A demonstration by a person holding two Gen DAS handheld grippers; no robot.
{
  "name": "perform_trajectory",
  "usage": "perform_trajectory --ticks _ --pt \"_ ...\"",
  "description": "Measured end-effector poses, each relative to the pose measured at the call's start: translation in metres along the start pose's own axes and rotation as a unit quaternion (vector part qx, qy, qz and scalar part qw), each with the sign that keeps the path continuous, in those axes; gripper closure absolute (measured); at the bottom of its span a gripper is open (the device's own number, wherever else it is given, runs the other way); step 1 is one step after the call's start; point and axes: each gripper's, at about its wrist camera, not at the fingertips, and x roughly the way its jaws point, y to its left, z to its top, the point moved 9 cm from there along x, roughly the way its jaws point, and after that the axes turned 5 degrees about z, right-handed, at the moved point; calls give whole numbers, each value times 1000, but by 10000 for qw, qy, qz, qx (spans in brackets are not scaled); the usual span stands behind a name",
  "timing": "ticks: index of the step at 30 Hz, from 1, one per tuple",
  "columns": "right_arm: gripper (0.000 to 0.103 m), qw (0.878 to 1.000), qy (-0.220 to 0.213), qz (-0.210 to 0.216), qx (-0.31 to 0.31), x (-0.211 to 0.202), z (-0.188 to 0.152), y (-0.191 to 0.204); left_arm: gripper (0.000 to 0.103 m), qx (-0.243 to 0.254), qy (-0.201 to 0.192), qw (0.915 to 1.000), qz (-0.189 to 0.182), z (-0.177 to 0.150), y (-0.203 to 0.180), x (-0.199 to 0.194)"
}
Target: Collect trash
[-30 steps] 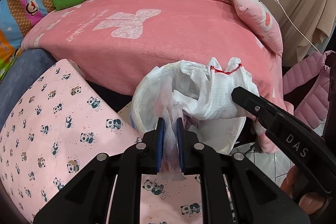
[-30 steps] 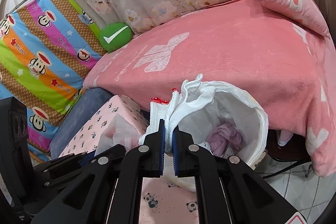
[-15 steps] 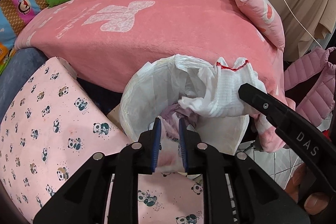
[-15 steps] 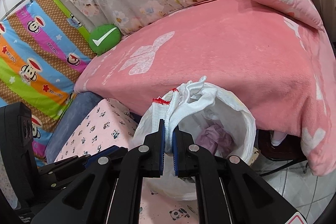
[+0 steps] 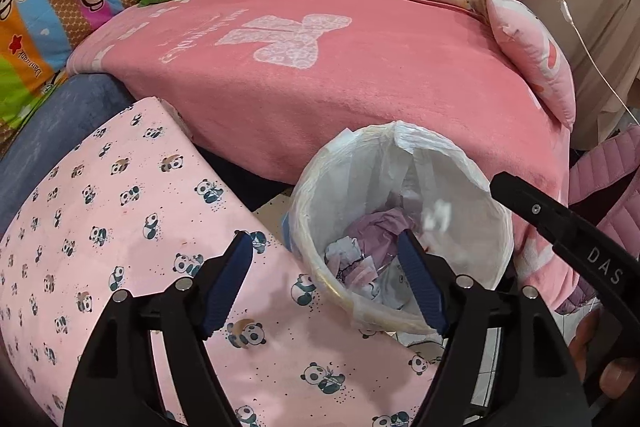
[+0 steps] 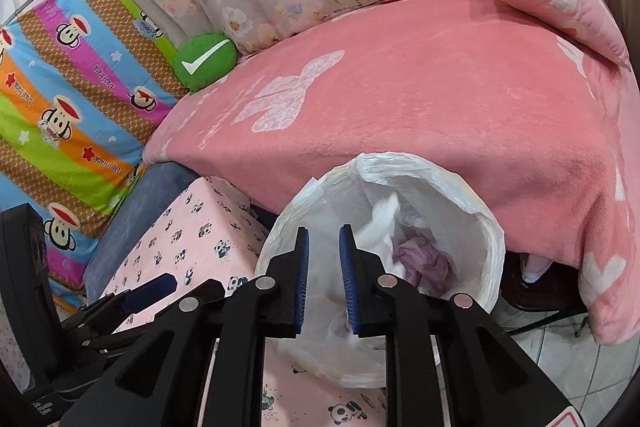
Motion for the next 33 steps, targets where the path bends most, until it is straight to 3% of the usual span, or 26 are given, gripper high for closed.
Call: perform_trajectory --ticks 8,15,28,33 --pt "71 9993 129 -65 -340 -2 -3 19 23 -65 -149 9996 233 -4 17 -11" --pt "50 9958 240 -301 -829 -14 -8 33 14 -133 -306 9986 402 -10 30 -23" --pt "18 9852 279 -767 -1505 -35 -29 51 12 -203 -383 9968 672 -26 49 -40" --pt "17 9818 394 -830 -1663 -38 -36 53 12 -249 -348 9964 726 -33 54 -42"
